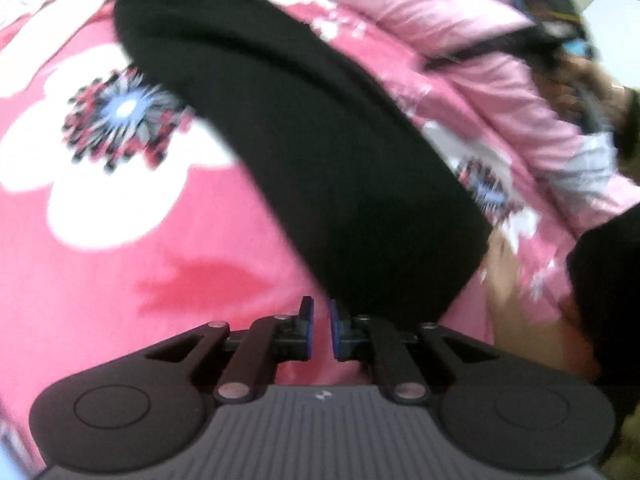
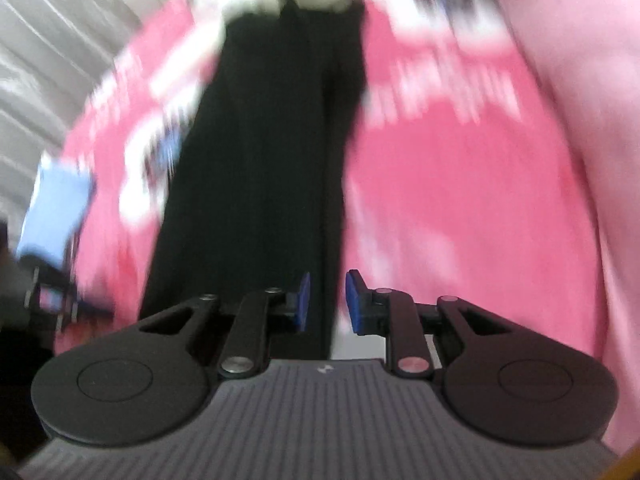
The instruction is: Fold clothes
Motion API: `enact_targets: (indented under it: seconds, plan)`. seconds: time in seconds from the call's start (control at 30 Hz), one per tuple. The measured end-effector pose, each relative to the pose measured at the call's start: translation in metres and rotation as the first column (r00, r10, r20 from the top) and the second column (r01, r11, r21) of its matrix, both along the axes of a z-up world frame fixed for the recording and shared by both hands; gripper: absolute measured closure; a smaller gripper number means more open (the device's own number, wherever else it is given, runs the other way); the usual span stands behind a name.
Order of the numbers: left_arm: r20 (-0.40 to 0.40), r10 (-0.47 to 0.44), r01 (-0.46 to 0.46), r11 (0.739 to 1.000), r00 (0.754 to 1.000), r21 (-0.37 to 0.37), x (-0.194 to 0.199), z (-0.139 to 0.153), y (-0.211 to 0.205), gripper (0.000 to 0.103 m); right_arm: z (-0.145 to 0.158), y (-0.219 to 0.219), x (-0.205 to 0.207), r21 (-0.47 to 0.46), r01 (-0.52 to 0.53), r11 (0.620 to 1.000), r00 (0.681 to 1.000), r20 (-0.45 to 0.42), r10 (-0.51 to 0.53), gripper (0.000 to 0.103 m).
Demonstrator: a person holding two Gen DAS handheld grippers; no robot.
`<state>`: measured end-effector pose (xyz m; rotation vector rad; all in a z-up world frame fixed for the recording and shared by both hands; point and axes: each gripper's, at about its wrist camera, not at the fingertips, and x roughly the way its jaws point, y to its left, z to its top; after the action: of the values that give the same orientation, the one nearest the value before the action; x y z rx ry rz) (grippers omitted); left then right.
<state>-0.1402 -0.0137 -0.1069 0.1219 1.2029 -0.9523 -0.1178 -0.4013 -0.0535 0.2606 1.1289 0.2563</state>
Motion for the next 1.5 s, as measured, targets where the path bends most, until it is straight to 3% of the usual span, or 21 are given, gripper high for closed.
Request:
enact_targets:
  seconds: [0.03, 0.1, 0.17, 0.27, 0.4, 0.53, 0.67, 0.77, 0.87, 1.0, 1.17, 1.3, 1.5]
  plan:
    - [0.002, -0.005, 0.005, 1.000, 1.000, -0.012, 0.003, -0.003, -0.010, 0.095, 0.001, 0.004, 0.016, 0.002, 0.000, 1.000, 0.998, 0.066, 0.000, 0.084]
    - [0.017, -0.035, 0.036, 0.999, 0.999, -0.029, 0.001, -0.012, -0.026, 0.093, -0.008, 0.004, 0.041, -0.003, 0.024, 1.000, 0.994, 0.106, -0.023, 0.084]
    - [0.015, -0.058, 0.058, 0.998, 0.998, -0.021, -0.005, -0.021, -0.032, 0.088, -0.020, 0.011, 0.063, -0.014, 0.027, 1.000, 0.993, 0.117, -0.025, 0.084]
    - [0.016, -0.059, 0.059, 0.998, 0.998, -0.023, -0.009, -0.031, -0.033, 0.088, -0.033, 0.017, 0.084, -0.012, 0.021, 1.000, 0.995, 0.102, -0.019, 0.084]
    - [-0.026, -0.024, 0.022, 0.998, 0.999, -0.063, -0.004, -0.036, -0.029, 0.088, -0.040, 0.023, 0.092, -0.040, -0.002, 0.999, 0.998, 0.068, 0.005, 0.084]
    - [-0.066, 0.002, -0.007, 0.996, 0.998, -0.088, 0.000, -0.042, -0.027, 0.090, -0.044, 0.022, 0.089, -0.037, 0.002, 0.999, 0.997, 0.080, 0.001, 0.101]
    - [-0.069, 0.003, -0.009, 0.995, 0.998, -0.095, -0.001, -0.044, -0.024, 0.090, -0.037, 0.012, 0.079, -0.047, 0.047, 0.998, 0.990, 0.138, -0.040, 0.102]
    - [-0.074, 0.003, -0.010, 0.995, 0.997, -0.101, 0.000, -0.044, -0.020, 0.090, -0.046, 0.000, 0.080, -0.021, 0.094, 0.995, 0.989, 0.116, -0.091, 0.101]
    - [-0.076, -0.006, -0.002, 0.995, 0.997, -0.101, 0.001, -0.042, -0.018, 0.090, -0.060, -0.012, 0.082, 0.017, 0.135, 0.991, 0.988, 0.074, -0.136, 0.098]
    - [-0.084, -0.008, -0.001, 0.994, 0.996, -0.106, 0.003, -0.040, -0.015, 0.090, -0.032, -0.013, 0.084, -0.009, 0.117, 0.993, 0.984, 0.137, -0.114, 0.096]
    - [-0.112, 0.010, -0.024, 0.992, 0.994, -0.121, 0.007, -0.042, -0.016, 0.090, -0.015, 0.001, 0.131, -0.004, 0.043, 0.999, 0.974, 0.225, -0.041, 0.095]
    - [-0.108, 0.010, -0.022, 0.994, 0.994, -0.111, 0.005, -0.044, -0.022, 0.090, -0.023, 0.023, 0.179, -0.019, 0.002, 1.000, 0.962, 0.272, 0.004, 0.078]
    - [-0.143, 0.039, -0.058, 0.990, 0.989, -0.127, 0.010, -0.048, -0.018, 0.090, -0.035, 0.043, 0.235, -0.030, -0.041, 0.999, 0.952, 0.304, 0.049, 0.075]
